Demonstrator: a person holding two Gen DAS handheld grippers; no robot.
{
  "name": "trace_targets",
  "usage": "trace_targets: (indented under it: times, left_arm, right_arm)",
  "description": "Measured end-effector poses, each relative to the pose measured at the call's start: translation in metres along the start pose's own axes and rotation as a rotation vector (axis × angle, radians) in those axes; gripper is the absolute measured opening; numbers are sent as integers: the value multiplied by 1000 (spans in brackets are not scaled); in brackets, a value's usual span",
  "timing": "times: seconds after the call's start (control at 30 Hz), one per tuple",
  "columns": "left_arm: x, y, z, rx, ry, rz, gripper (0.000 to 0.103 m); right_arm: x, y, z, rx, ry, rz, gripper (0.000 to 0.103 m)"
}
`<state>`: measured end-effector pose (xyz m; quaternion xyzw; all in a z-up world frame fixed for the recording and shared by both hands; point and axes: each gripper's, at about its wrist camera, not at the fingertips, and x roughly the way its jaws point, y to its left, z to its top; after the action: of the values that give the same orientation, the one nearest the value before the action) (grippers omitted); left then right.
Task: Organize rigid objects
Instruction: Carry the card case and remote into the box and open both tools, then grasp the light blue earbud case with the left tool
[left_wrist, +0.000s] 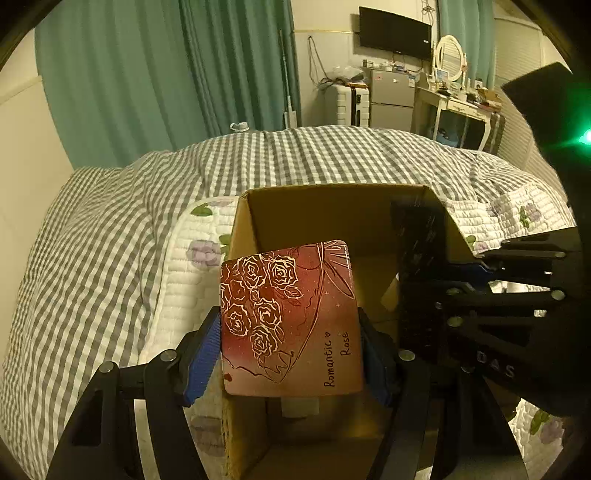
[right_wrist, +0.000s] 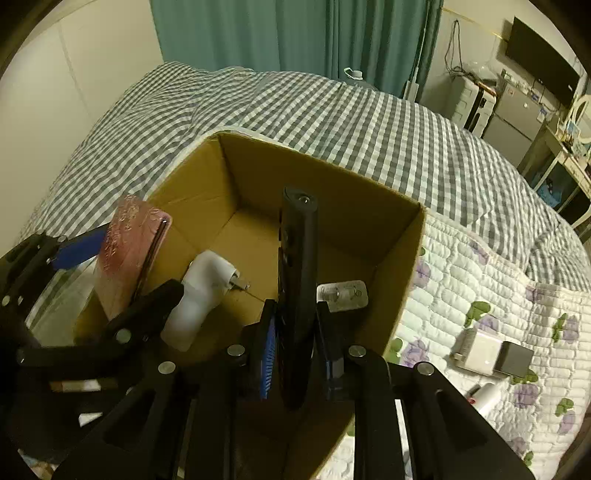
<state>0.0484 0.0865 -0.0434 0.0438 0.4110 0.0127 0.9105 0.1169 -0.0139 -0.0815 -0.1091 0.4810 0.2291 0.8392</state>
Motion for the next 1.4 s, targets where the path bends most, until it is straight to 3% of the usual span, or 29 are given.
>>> trace_targets:
  times: [0.03, 0.1, 0.17, 0.3, 0.47, 0.7, 0.93, 1.13, 1.4]
  left_arm:
    - [1, 1, 1, -10, -1, 0, 70]
    - [2, 2, 2, -13, 4, -1, 70]
    - [0, 0, 4, -6, 10, -8, 71]
    - [-13, -8, 11, -9, 1, 4, 71]
    - [-44, -33, 23, -9, -37, -7, 71]
    - [-79, -91, 32, -12, -69, -42, 71]
    - [-79, -172, 17, 18, -44, -96, 71]
    - [-42, -225, -15, 51, 33, -101, 71]
    - [16, -252, -54, 45, 137, -113, 71]
  right_arm:
    - [1, -2, 1, 6, -7, 4, 22]
    - [-3, -7, 3, 27, -33, -4, 36]
    - [-13, -14, 5, 46, -66, -11, 67]
    - [-50, -32, 6, 89, -154, -1, 75]
    - [-114, -67, -3, 126, -275, -72, 93]
    - [-179, -121, -49, 166, -319, -196, 95]
    - [-192, -161, -108, 152, -280, -284, 95]
    - [-163, -187, -152, 149, -221, -312, 95]
    - [-96, -210, -183, 160, -122, -294, 95]
